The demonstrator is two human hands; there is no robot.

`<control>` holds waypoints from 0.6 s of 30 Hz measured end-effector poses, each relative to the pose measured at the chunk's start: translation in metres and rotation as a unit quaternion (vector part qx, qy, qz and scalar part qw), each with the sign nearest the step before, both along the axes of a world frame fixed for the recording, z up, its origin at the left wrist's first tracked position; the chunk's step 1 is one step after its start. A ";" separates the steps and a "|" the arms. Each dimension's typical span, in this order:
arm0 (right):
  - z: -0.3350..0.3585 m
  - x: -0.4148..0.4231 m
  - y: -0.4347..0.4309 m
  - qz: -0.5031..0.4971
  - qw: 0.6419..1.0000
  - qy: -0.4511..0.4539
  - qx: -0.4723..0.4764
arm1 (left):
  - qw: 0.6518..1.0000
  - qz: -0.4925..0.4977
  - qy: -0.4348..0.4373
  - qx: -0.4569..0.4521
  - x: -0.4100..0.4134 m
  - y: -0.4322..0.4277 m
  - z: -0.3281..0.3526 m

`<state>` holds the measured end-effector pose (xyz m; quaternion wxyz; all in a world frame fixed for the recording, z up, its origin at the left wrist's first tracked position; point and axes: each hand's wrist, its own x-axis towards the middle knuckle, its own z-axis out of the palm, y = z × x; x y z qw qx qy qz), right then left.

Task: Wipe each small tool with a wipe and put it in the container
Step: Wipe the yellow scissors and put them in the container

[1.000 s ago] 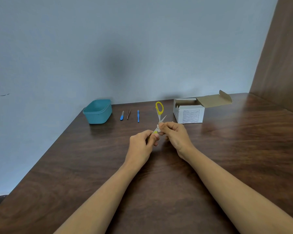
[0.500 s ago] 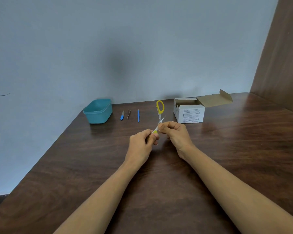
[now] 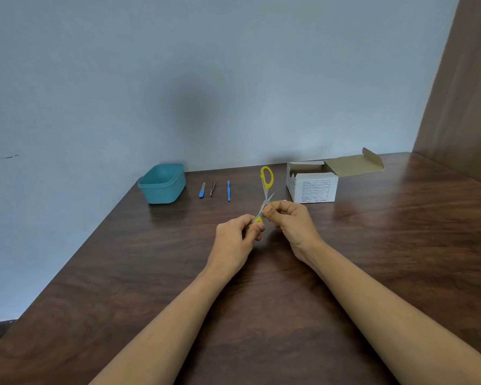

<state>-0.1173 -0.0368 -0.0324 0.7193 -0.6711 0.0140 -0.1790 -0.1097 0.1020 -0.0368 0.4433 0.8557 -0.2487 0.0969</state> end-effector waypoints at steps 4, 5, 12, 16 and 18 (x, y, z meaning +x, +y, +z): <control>-0.001 0.002 0.001 -0.014 1.000 0.005 -0.006 | 1.000 0.004 -0.004 -0.006 0.001 0.000 0.000; -0.003 0.003 0.001 -0.023 1.000 0.007 -0.014 | 1.000 0.004 -0.007 -0.011 0.001 -0.001 0.000; -0.009 0.006 0.001 -0.059 0.991 0.000 -0.121 | 1.000 0.001 -0.009 -0.024 0.000 0.000 0.000; -0.003 0.002 0.002 0.003 0.998 -0.017 -0.064 | 0.999 0.018 -0.004 -0.034 0.001 0.001 0.000; 0.000 -0.002 0.002 0.025 0.999 -0.025 -0.038 | 0.999 0.023 -0.005 -0.036 0.001 0.001 0.001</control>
